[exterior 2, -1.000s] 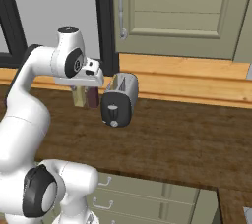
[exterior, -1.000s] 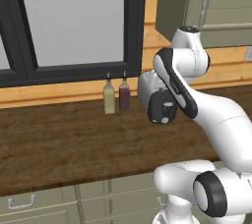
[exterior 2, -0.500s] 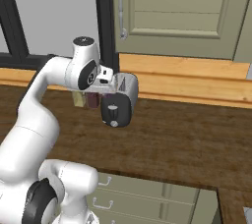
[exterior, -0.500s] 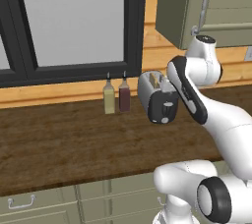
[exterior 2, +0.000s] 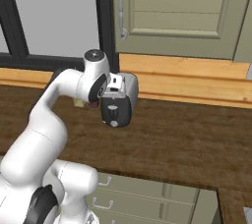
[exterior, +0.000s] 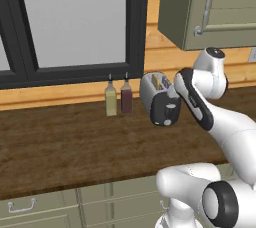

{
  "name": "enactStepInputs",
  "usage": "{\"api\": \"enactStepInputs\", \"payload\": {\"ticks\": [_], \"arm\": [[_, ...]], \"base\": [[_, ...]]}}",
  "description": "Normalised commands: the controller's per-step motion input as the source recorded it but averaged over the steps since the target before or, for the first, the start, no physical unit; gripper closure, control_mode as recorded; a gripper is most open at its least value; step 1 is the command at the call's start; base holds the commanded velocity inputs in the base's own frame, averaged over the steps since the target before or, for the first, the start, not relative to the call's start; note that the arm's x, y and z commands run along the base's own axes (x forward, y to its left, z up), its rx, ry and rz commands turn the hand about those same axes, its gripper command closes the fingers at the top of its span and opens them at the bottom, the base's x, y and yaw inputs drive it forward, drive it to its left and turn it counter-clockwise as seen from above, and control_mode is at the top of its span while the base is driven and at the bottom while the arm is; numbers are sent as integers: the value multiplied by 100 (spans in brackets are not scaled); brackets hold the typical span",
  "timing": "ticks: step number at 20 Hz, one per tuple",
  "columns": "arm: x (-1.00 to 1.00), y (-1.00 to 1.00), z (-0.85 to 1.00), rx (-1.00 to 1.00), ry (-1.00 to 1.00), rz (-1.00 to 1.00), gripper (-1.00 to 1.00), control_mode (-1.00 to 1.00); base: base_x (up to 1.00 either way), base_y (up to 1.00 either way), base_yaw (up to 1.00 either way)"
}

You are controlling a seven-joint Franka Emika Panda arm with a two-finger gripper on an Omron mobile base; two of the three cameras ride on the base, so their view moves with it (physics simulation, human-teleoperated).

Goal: Start the toaster. Once the lever pops up, take the bread to the plate on the dining counter.

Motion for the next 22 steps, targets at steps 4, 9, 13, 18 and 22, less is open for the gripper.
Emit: {"api": "enactStepInputs", "payload": {"ticks": [4, 9, 13, 18, 22], "arm": [[32, 0, -5, 0, 0, 0, -100, -100], [35, 10, -1, 0, 0, 0, -100, -100], [46, 24, -4, 0, 1, 0, -100, -100], [24, 11, -29, 0, 0, -3, -100, -100], [0, 0, -42, 1, 0, -1, -100, -100]], "base": [[0, 0, 0], [0, 0, 0], [0, 0, 0], [0, 0, 0], [0, 0, 0]]}}
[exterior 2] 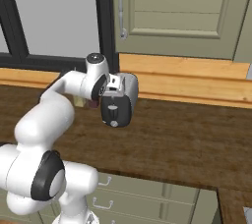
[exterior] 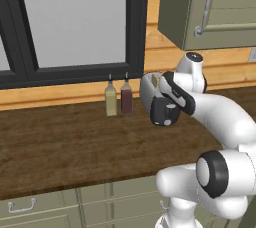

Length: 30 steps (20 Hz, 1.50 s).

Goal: Start the toaster. Once the lever pops up, take the bread to the plate on the dining counter.

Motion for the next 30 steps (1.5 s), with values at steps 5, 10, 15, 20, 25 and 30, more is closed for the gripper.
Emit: {"api": "enactStepInputs", "payload": {"ticks": [5, 10, 15, 20, 25, 30], "arm": [[0, 8, -43, 0, 0, -1, -100, -100], [0, 11, -41, 0, 0, 0, -100, -100], [0, 16, -35, 0, 0, 0, -100, -100], [2, 1, -8, 0, 0, 0, -100, -100], [4, 0, 3, 0, 0, 0, -100, -100], [2, 0, 17, 1, 0, 0, -100, -100]], "base": [[0, 0, 0], [0, 0, 0], [0, 0, 0], [0, 0, 0], [0, 0, 0], [0, 0, 0]]}}
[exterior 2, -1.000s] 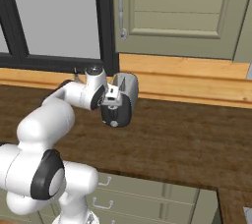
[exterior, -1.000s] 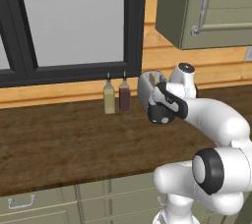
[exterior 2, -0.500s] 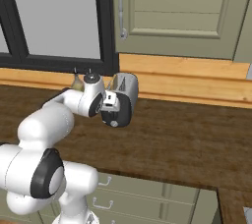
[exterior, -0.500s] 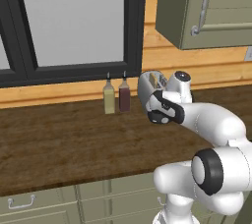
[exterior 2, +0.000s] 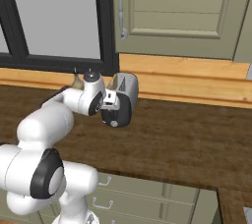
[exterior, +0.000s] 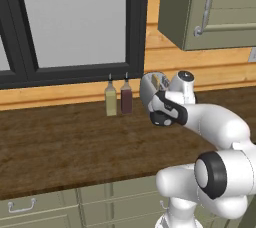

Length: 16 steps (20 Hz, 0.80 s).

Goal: Start the toaster. Once the lever pops up, take the bread to the plate on the dining counter.

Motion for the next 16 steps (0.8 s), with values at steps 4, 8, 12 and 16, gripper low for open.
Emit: {"api": "enactStepInputs", "payload": {"ticks": [4, 8, 12, 16], "arm": [[2, 0, 16, 0, 0, 0, -100, -100], [14, 0, 8, 0, 1, 0, -100, -100], [34, 0, 0, 0, 2, 0, -100, -100], [30, 0, 0, 0, 2, 0, -100, -100]], "base": [[0, 0, 0], [0, 0, 0], [0, 0, 0], [0, 0, 0]]}}
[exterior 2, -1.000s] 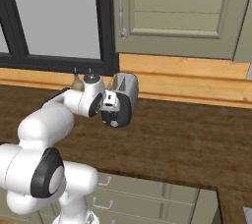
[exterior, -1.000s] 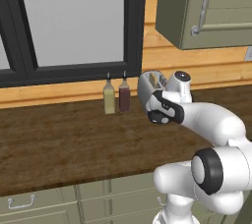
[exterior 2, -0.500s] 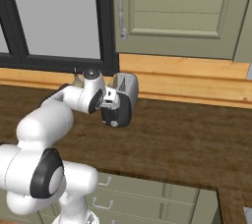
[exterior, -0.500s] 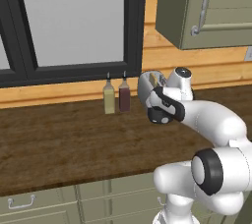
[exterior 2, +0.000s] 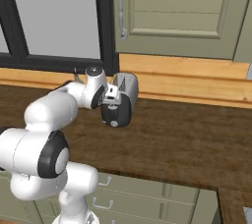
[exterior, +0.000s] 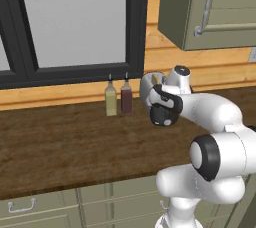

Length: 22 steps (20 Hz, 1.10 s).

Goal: Start the toaster. Once the lever pops up, take the bread to the plate on the dining counter.

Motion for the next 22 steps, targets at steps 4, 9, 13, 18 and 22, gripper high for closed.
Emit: {"api": "enactStepInputs", "payload": {"ticks": [4, 9, 13, 18, 22], "arm": [[23, 0, 0, 0, 0, 0, -100, -100], [2, 0, -1, 0, 0, 0, -100, -100], [0, 0, -2, 0, 0, 0, -100, -100], [-3, -3, 0, 0, 0, 0, -100, -100], [-13, -3, 0, 0, 0, 0, -100, -100]], "base": [[0, 0, 0], [0, 0, 0], [0, 0, 0], [0, 0, 0], [0, 0, 0]]}}
